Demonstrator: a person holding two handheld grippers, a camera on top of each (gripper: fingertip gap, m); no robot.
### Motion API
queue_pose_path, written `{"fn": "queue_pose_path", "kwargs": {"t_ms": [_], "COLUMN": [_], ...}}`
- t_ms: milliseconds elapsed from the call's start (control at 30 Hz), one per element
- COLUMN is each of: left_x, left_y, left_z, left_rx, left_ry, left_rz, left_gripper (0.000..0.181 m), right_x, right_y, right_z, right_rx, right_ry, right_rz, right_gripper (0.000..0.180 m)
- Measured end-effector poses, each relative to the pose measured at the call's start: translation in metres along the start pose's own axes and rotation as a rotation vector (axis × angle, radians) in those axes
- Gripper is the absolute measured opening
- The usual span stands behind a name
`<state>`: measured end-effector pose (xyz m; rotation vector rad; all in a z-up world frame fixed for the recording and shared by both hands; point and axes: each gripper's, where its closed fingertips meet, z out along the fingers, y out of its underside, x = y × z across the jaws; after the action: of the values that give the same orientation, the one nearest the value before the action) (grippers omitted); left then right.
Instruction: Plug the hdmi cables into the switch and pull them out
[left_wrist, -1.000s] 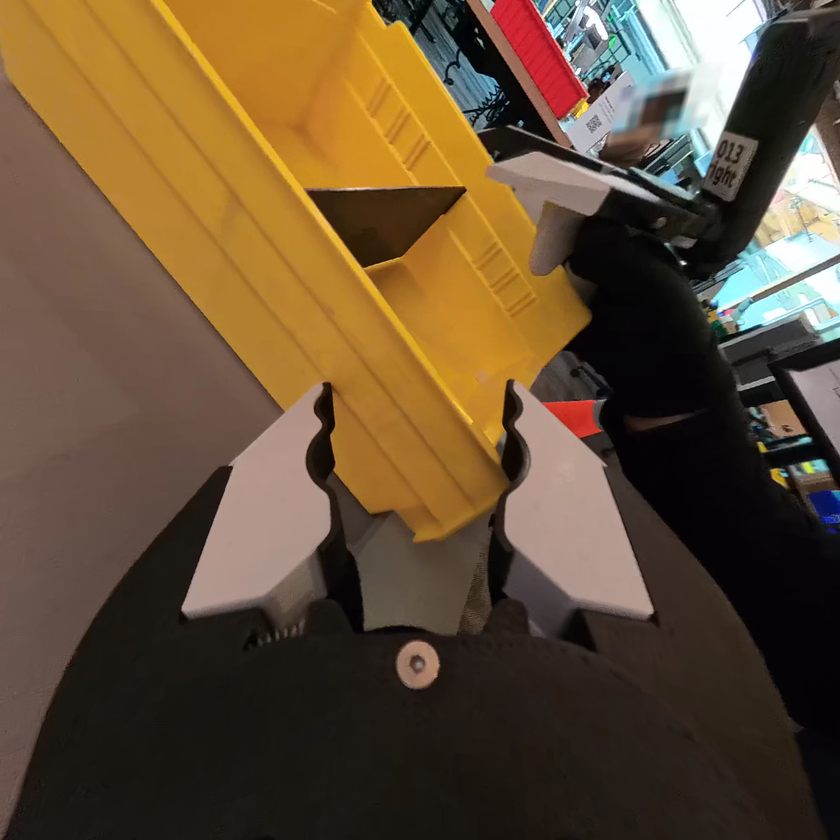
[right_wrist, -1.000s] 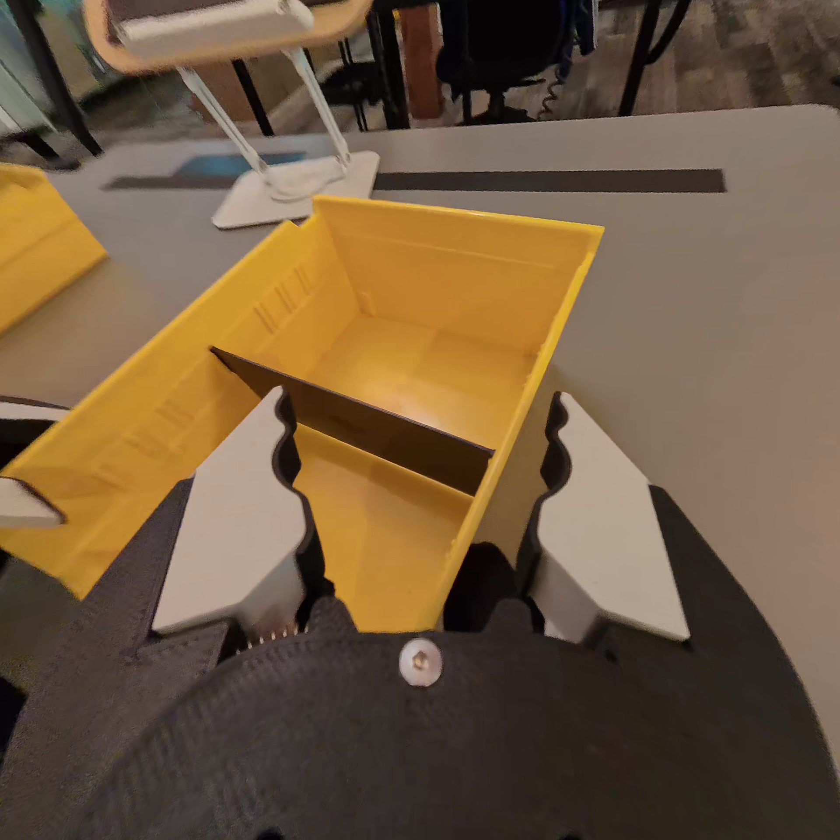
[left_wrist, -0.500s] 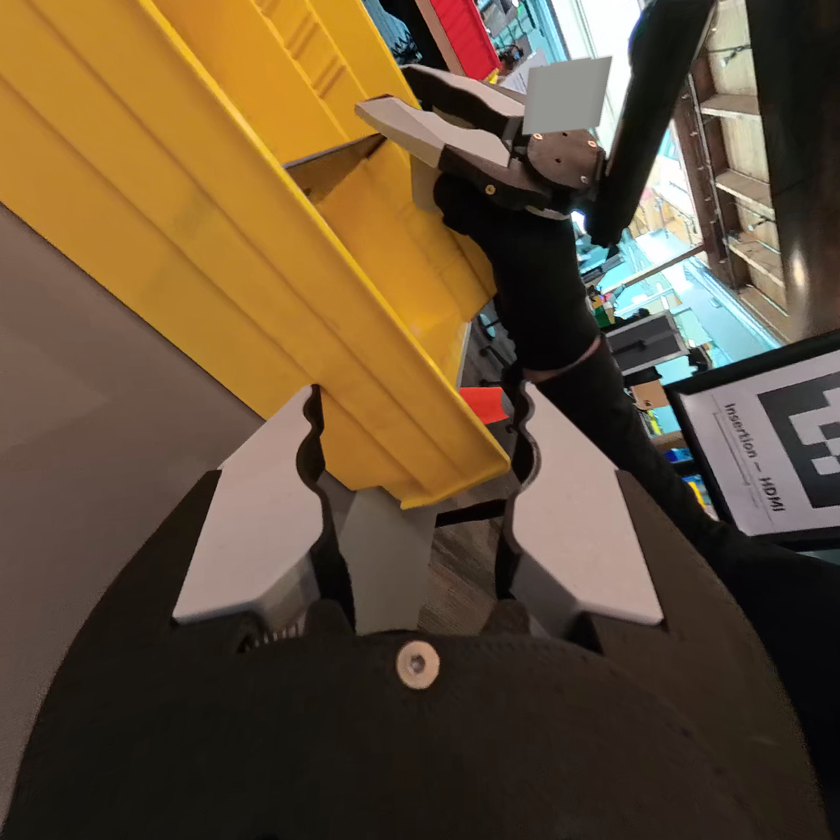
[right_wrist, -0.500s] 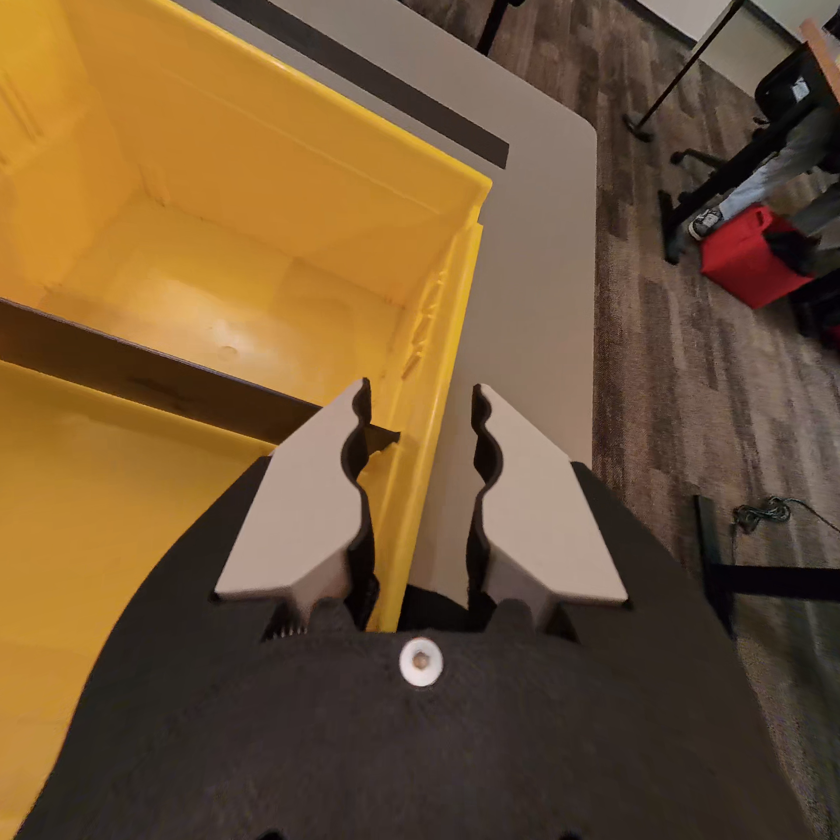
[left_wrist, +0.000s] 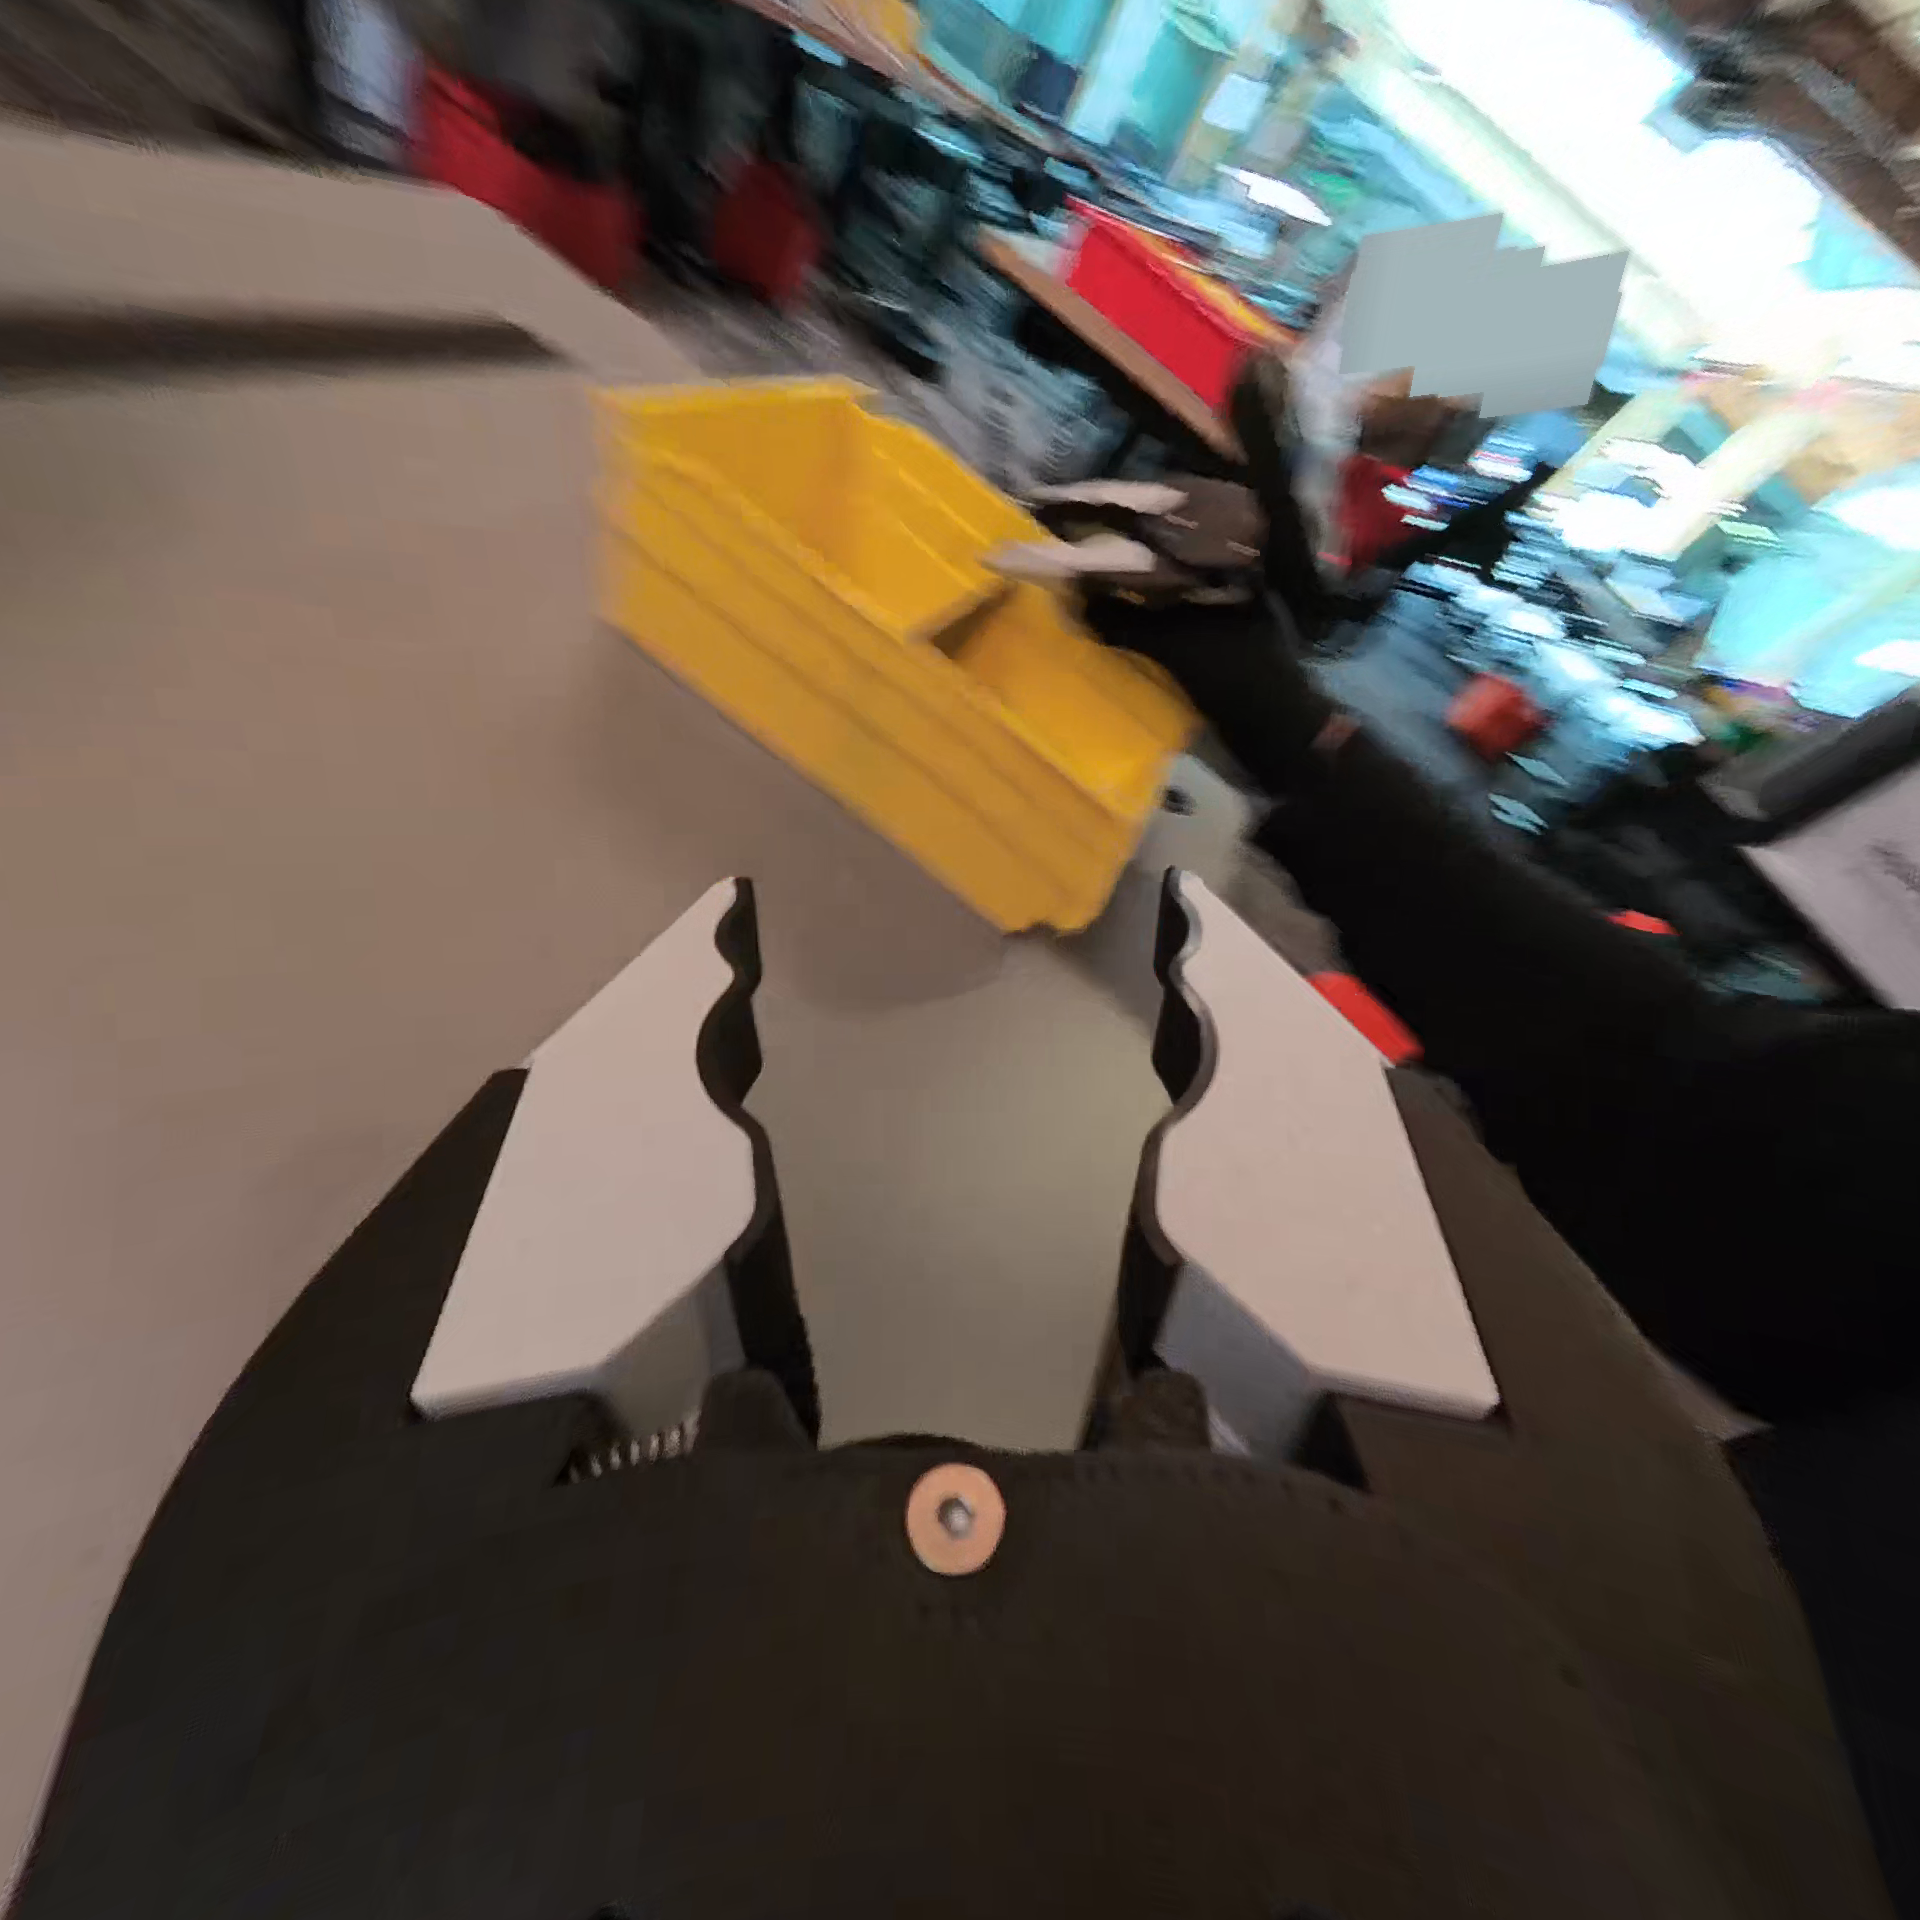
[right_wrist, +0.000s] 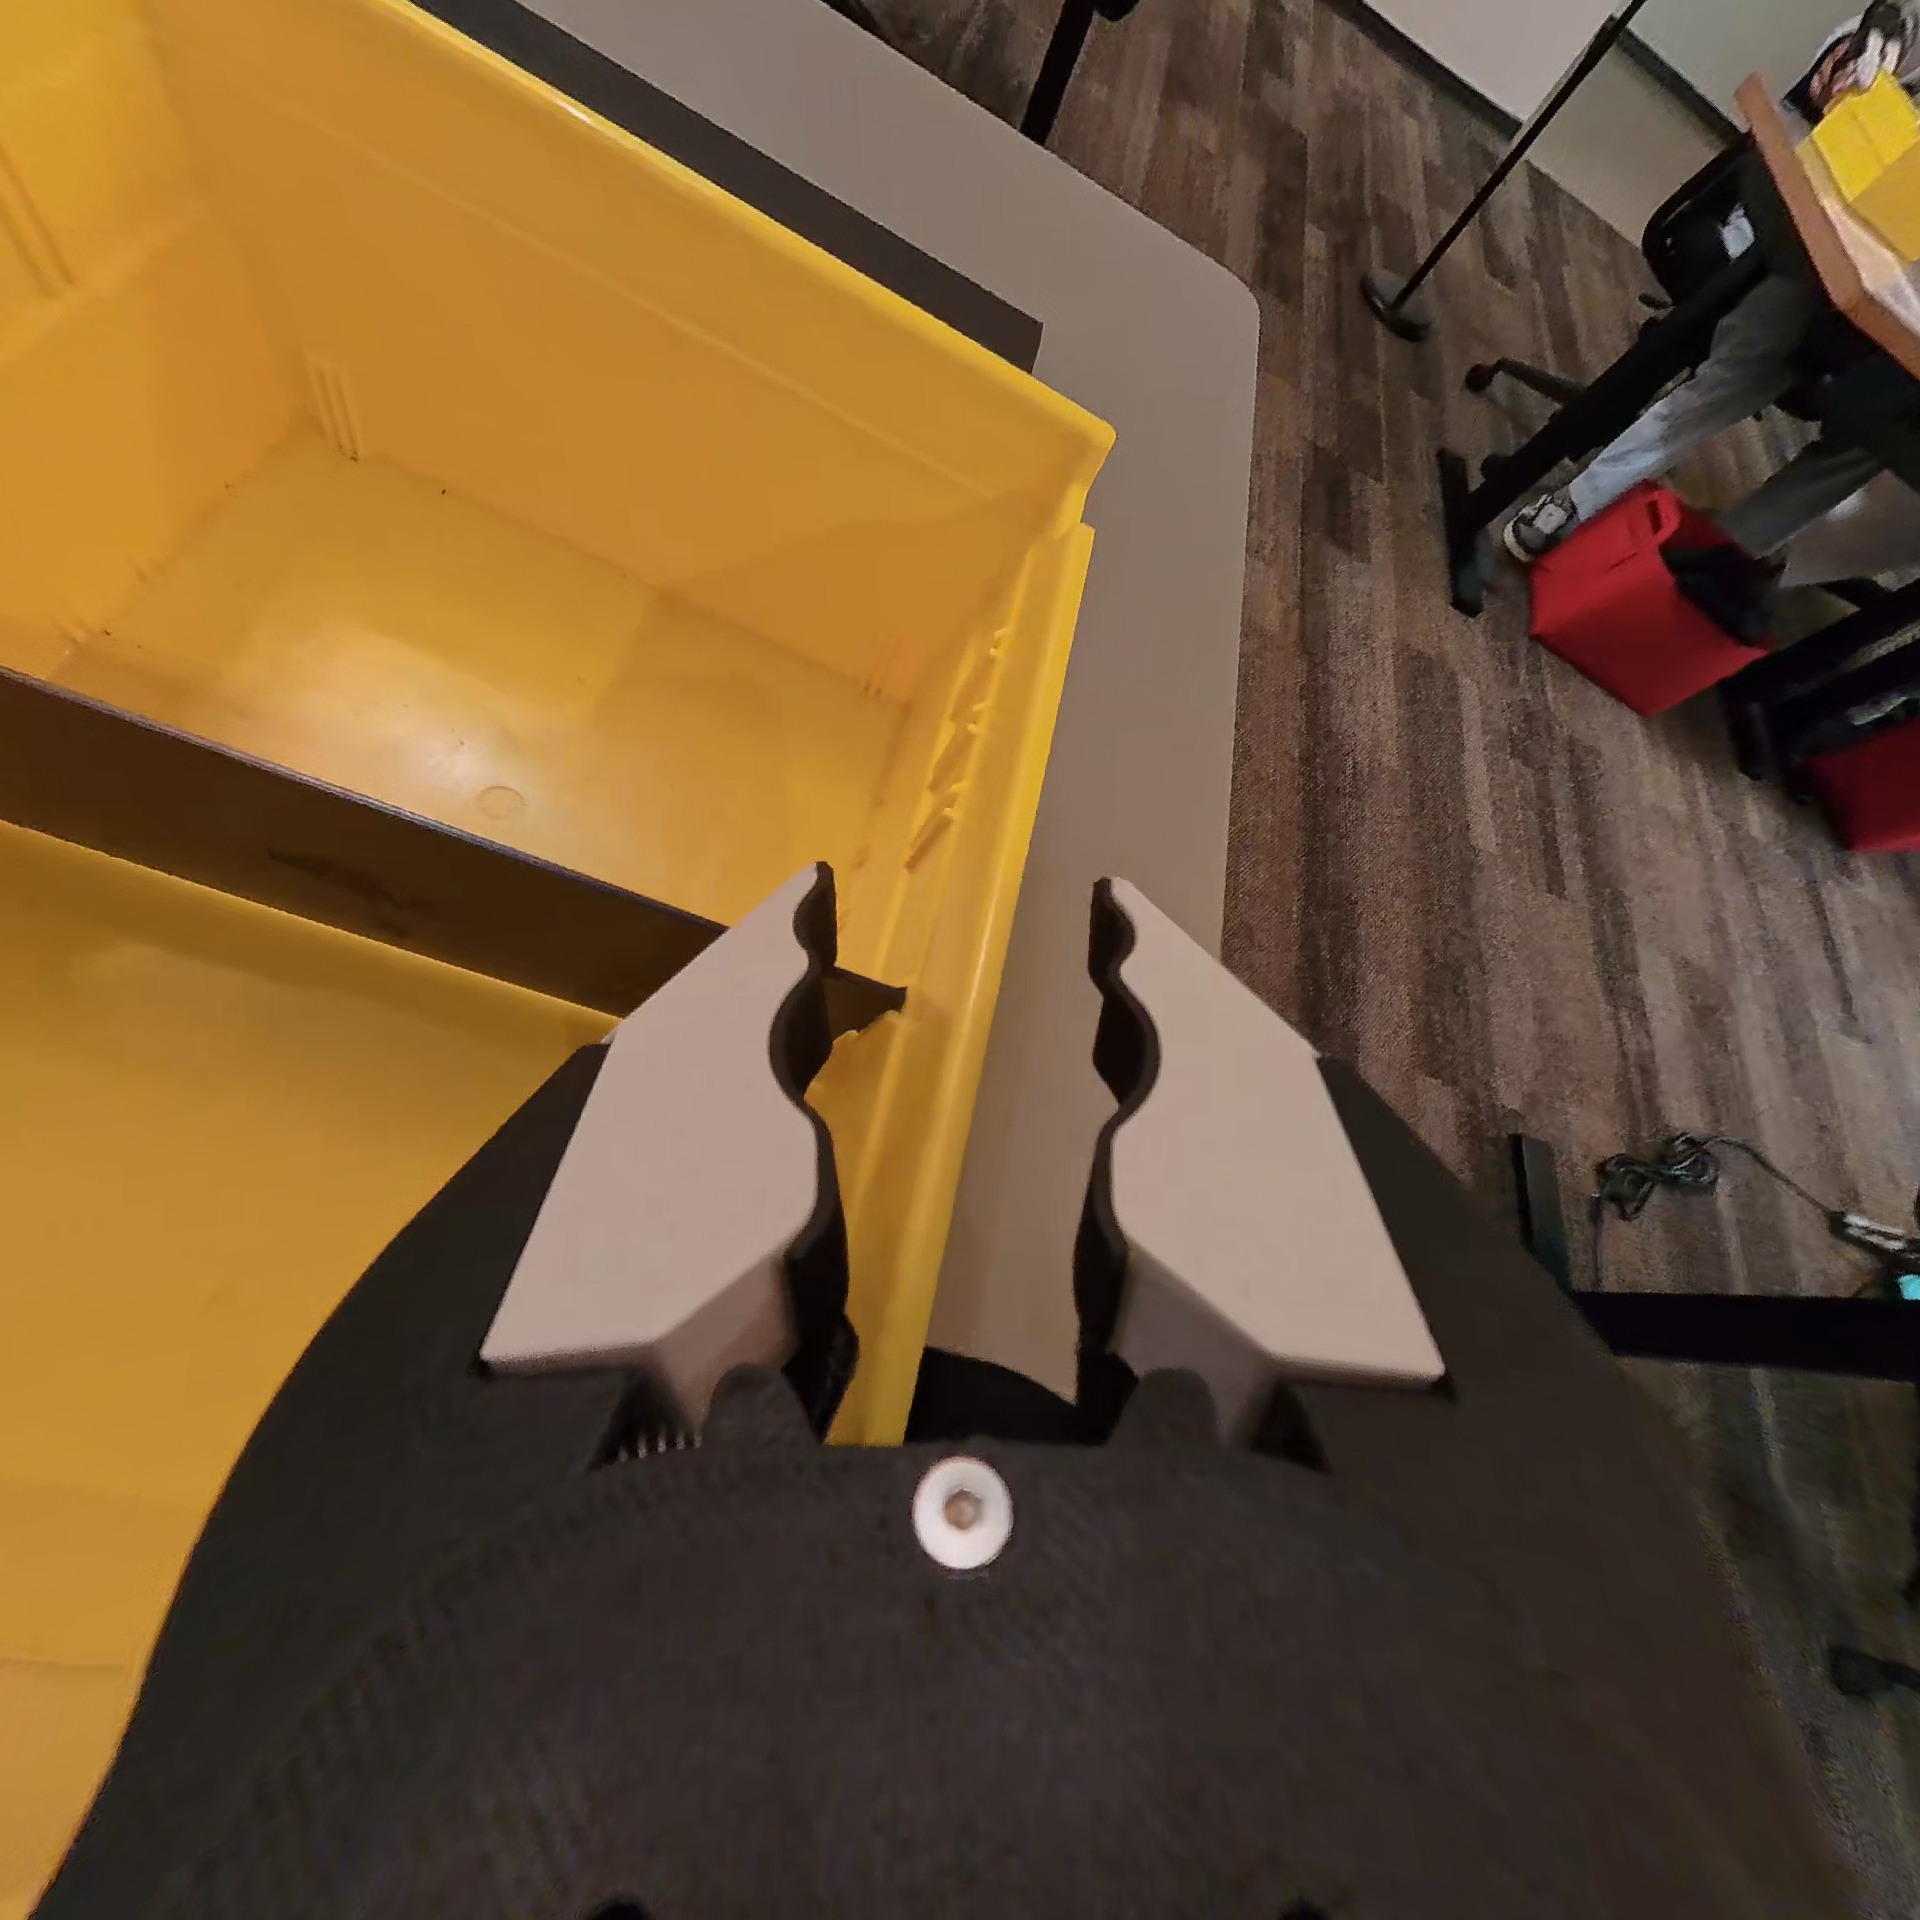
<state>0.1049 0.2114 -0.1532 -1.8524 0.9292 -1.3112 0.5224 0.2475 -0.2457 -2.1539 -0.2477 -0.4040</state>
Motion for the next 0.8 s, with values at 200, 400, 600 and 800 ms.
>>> {"fn": "queue_pose_path", "kwargs": {"t_ms": [200, 400, 600, 800], "left_x": [-0.099, -0.217, -0.278, -0.303], "left_y": [-0.033, 0.019, 0.079, 0.118], "left_z": [-0.213, -0.428, -0.483, -0.448], "left_rx": [0.191, 0.169, 0.148, 0.057], "left_ry": [-0.531, -1.110, -1.141, -1.030], "left_rz": [0.034, -0.061, -0.227, -0.297], "left_gripper": [0.076, 0.082, 0.093, 0.062], "right_x": [0.020, 0.001, -0.090, -0.192], "right_y": [-0.027, -0.102, -0.175, -0.204], "right_z": [-0.026, -0.096, -0.146, -0.149], "right_rx": [0.084, 0.268, 0.430, 0.475], "right_ry": [0.145, 0.275, 0.124, -0.001], "right_rz": [-0.060, -0.121, -0.149, -0.340], "right_gripper": [0.079, 0.084, 0.073, 0.068]}}
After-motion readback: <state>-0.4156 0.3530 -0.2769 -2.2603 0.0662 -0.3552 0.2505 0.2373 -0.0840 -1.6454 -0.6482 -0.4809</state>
